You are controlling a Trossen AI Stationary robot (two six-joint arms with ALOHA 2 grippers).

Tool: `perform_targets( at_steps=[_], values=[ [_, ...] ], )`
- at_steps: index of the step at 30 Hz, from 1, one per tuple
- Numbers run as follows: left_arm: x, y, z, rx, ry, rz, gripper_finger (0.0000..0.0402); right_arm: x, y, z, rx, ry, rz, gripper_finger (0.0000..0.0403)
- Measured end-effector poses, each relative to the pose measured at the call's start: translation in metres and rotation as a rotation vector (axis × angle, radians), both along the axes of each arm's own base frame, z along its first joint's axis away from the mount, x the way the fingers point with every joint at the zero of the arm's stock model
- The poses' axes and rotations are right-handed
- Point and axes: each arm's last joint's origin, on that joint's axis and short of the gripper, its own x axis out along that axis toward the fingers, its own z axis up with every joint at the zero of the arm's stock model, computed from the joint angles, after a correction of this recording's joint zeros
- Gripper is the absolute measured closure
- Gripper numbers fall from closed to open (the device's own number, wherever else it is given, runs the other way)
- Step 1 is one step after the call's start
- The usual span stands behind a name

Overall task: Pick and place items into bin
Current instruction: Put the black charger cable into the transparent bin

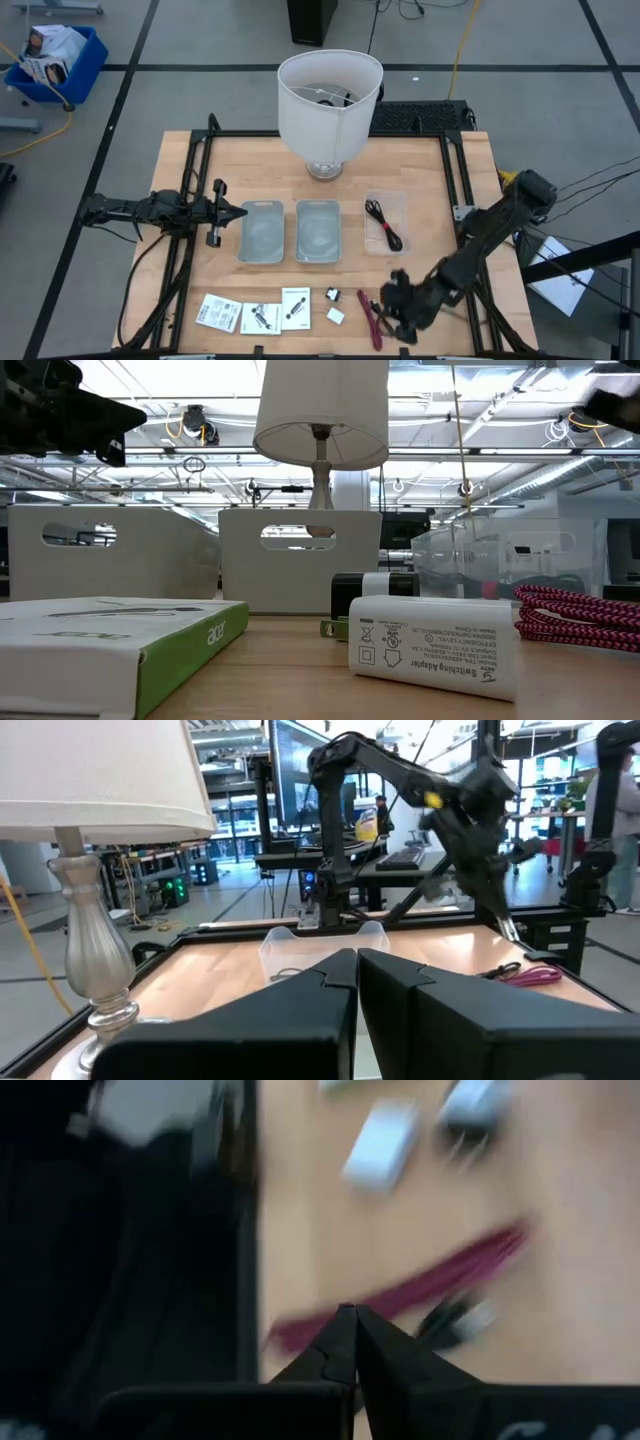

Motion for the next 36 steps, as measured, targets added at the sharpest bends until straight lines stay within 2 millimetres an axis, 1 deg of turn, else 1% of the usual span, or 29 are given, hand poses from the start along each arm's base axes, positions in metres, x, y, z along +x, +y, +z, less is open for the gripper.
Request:
perform_targets(
  at_steps=[1,4,7,11,13,16,19,24,29,33,36],
  values=[
    [0.000,0.000,0.000,0.006,0.000,0.001,0.0380,0.000,0.005,-0.007,0.024,0.039,-0.002,0.0402],
    [0.000,0.000,0.000,0.014,-0.001,0.002,0.0380,0.001,0.010,-0.023,0.067,0.131,-0.109,0.0396],
    [0.000,0.000,0.000,0.016,-0.001,0.002,0.0380,0.002,0.011,-0.028,0.086,0.162,-0.161,0.0375],
    [0.000,0.000,0.000,0.028,-0.001,0.005,0.0380,0.003,0.009,-0.028,0.098,0.173,-0.195,0.0320],
    [0.000,0.000,0.000,0.045,-0.001,0.012,0.0380,0.004,0.006,-0.029,0.103,0.191,-0.233,0.0284],
    [0.000,0.001,0.000,0.045,-0.001,0.034,0.0380,0.004,-0.002,-0.032,0.060,0.211,-0.318,0.0236],
    [0.000,0.001,0.000,0.039,0.000,0.053,0.0380,0.004,-0.003,-0.032,0.043,0.215,-0.324,0.0211],
    [0.000,0.001,0.000,0.039,0.000,0.053,0.0380,0.006,-0.001,-0.036,0.031,0.192,-0.324,0.0212],
    [0.000,0.001,0.000,0.035,0.000,0.054,0.0380,0.010,0.005,-0.052,0.044,0.251,-0.295,0.0227],
    [0.000,0.001,0.000,0.028,0.001,0.054,0.0380,0.010,0.009,-0.065,0.043,0.318,-0.297,0.0236],
    [0.000,0.001,0.000,0.029,0.001,0.054,0.0380,0.011,0.010,-0.074,0.023,0.336,-0.310,0.0240]
  ],
)
